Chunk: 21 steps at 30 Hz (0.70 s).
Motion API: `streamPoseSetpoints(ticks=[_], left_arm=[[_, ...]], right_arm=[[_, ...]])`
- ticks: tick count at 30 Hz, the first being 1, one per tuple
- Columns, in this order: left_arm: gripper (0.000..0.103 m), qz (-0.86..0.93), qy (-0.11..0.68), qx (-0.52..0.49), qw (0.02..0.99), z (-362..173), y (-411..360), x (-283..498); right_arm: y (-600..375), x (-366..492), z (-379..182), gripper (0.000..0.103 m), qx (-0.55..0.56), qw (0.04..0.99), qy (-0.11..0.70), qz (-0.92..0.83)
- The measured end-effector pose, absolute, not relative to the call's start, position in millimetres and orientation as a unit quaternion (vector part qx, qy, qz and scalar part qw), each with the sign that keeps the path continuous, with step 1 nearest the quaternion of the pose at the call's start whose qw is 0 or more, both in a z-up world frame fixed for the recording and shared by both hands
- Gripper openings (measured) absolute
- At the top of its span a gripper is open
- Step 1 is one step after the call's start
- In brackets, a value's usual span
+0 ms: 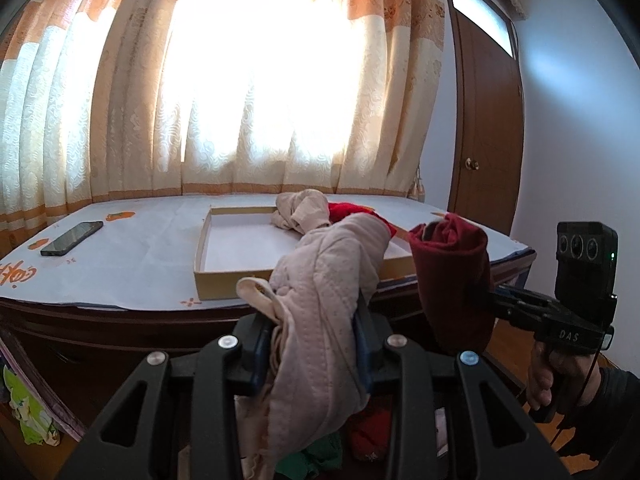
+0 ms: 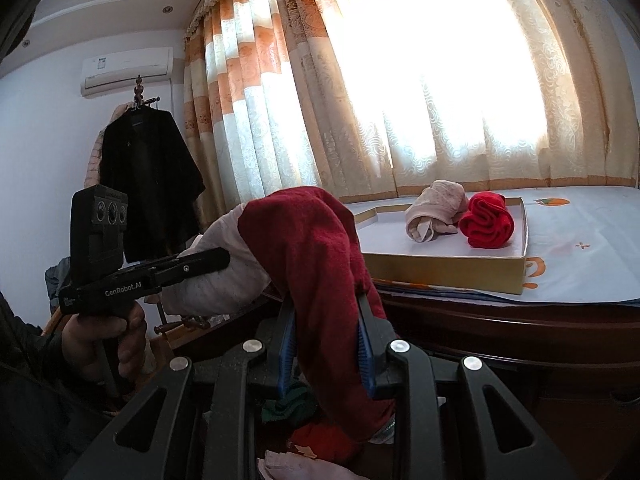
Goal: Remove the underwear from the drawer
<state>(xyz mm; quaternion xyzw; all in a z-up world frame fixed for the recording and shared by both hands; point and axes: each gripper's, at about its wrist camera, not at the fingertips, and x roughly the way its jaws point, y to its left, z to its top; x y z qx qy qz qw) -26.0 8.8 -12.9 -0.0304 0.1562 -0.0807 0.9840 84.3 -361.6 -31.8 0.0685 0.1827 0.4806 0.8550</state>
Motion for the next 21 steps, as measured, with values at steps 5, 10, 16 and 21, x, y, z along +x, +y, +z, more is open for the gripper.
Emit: streamPoseSetpoints(ticks=[5, 10, 16, 21], left_arm=[[0.033, -0.077, 0.143, -0.031, 0.986, -6.6, 10.8, -28.1], [0.033, -0.079, 0.141, -0.027, 0.987, -4.1, 8.5, -25.6], [0.033, -0.078, 0.134, -0.023, 0.988, 0.5, 7.1, -25.4], [0.033, -0.078, 0.128, -0.021, 0.989, 4.5, 7.5, -23.7]], right_arm=[[-362.1, 85.3, -30.2, 0.029, 0.089, 0.852, 0.184, 0.481], [-356.5, 82.4, -26.2, 0.029, 0.086, 0.851, 0.186, 0.484], [-351.5, 79.8, -18.1, 0.029, 0.088, 0.849, 0.186, 0.487], [-346.7, 80.4, -12.7, 0.029, 0.089, 0.847, 0.186, 0.490]])
